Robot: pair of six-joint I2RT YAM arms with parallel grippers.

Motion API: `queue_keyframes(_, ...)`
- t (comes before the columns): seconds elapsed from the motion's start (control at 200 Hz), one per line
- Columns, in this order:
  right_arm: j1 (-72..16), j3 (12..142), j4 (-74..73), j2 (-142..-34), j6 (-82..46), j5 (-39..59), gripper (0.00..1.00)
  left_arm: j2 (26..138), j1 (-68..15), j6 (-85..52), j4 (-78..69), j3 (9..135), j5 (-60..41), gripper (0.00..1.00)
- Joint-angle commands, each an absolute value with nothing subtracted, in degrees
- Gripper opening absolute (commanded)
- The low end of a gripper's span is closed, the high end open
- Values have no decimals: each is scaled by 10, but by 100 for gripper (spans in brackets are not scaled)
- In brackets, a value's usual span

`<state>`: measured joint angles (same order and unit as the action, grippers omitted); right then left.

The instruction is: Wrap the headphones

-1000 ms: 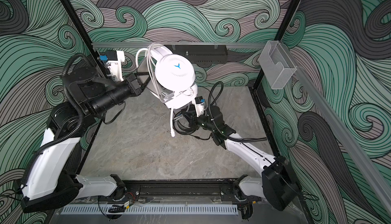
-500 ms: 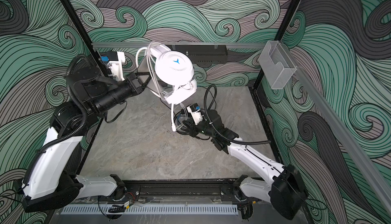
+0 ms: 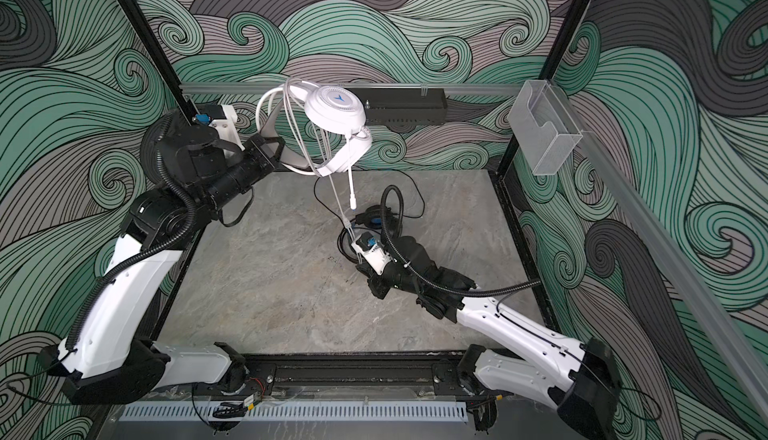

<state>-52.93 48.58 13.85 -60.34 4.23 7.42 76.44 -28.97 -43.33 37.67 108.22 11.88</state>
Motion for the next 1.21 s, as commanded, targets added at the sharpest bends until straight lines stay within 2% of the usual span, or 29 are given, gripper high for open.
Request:
queue_keyframes(0.0, -580, 508, 236, -598, 89, 13, 0, 769, -261, -468, 290, 1089, 185, 0)
queue_keyframes(0.255, -668, 604, 311, -613, 141, -47, 0, 801, -237, -455, 290, 1063, 246, 0)
queue_keyframes(0.54, -727, 779, 404, -670, 179, -90, 0, 811, -237, -347, 287, 980, 341, 0)
queue_keyframes(0.751, -745, 922, 447, -726, 197, -101, 0, 830, -277, -282, 274, 916, 385, 0)
queue_keyframes(0.996, -720, 1049, 478, -778, 232, -132, 0, 786, -325, -185, 257, 830, 388, 0)
queue_keyframes(1.201, -680, 1112, 526, -813, 302, -169, 0, 736, -330, -65, 303, 796, 303, 0)
